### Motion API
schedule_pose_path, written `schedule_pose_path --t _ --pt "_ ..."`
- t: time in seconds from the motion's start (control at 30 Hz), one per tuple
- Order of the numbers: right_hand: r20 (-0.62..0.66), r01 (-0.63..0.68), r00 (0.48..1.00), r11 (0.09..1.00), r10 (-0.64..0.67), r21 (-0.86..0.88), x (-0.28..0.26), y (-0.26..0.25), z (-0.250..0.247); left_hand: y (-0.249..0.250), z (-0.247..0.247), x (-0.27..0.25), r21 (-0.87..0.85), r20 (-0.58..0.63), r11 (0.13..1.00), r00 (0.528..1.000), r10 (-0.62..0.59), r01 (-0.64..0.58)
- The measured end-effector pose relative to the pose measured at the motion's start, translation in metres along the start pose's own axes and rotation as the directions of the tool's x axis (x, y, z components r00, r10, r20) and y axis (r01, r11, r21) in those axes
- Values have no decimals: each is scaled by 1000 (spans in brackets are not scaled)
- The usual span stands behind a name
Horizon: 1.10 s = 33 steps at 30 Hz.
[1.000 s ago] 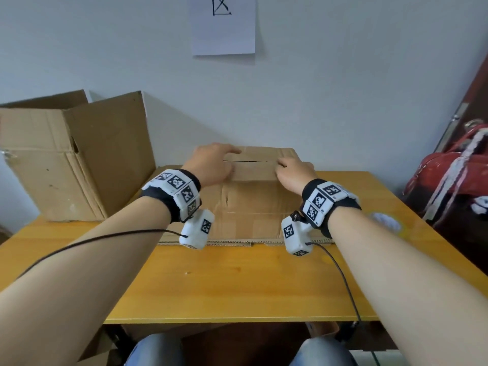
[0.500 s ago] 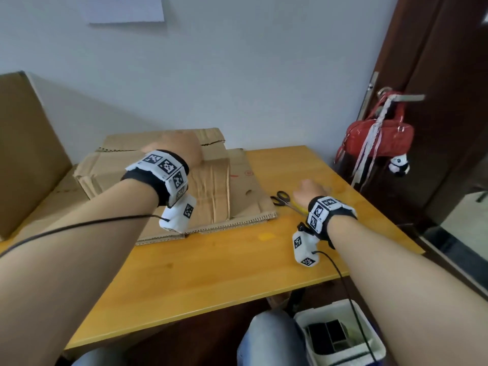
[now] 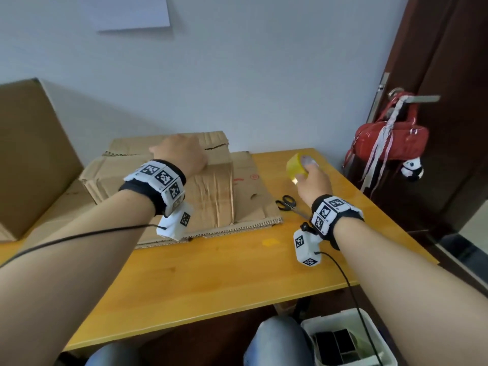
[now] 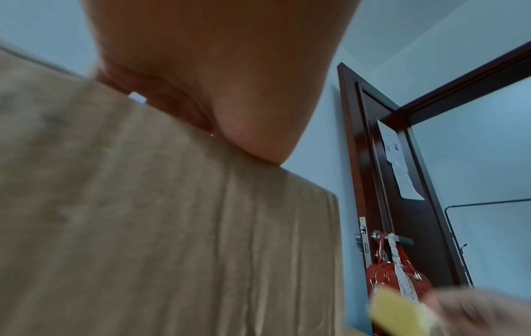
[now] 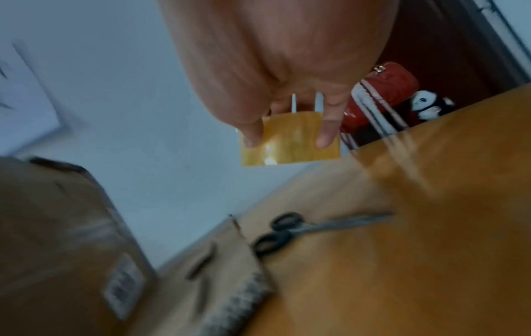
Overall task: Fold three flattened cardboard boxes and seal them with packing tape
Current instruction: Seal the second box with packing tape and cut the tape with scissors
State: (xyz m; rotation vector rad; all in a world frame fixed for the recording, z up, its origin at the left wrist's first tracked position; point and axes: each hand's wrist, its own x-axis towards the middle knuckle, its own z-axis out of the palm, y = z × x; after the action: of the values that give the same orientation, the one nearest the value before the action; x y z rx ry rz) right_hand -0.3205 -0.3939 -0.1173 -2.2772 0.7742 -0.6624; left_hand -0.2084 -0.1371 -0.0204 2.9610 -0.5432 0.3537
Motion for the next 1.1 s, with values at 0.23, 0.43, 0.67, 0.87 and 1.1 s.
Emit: schedule_pose_path --t 0.23,0.43,0.67,0.87,1.1 --pt "-41 183 975 686 -218 705 -23 -152 -16 -63 -1 -8 -402 45 911 991 122 -94" --pt "196 38 940 654 -280 756 -46 -233 37 -96 -18 -7 -864 64 498 998 -21 66" --pt "320 -168 933 583 -167 795 -53 -254 81 -112 -13 -10 -940 36 340 999 -25 42" --pt "346 -160 911 581 -225 798 -45 -243 89 -118 -3 0 -968 -38 247 999 -21 -31" --pt "350 -138 908 627 -229 767 -41 -242 93 -122 0 1 -935 -61 349 998 16 -63"
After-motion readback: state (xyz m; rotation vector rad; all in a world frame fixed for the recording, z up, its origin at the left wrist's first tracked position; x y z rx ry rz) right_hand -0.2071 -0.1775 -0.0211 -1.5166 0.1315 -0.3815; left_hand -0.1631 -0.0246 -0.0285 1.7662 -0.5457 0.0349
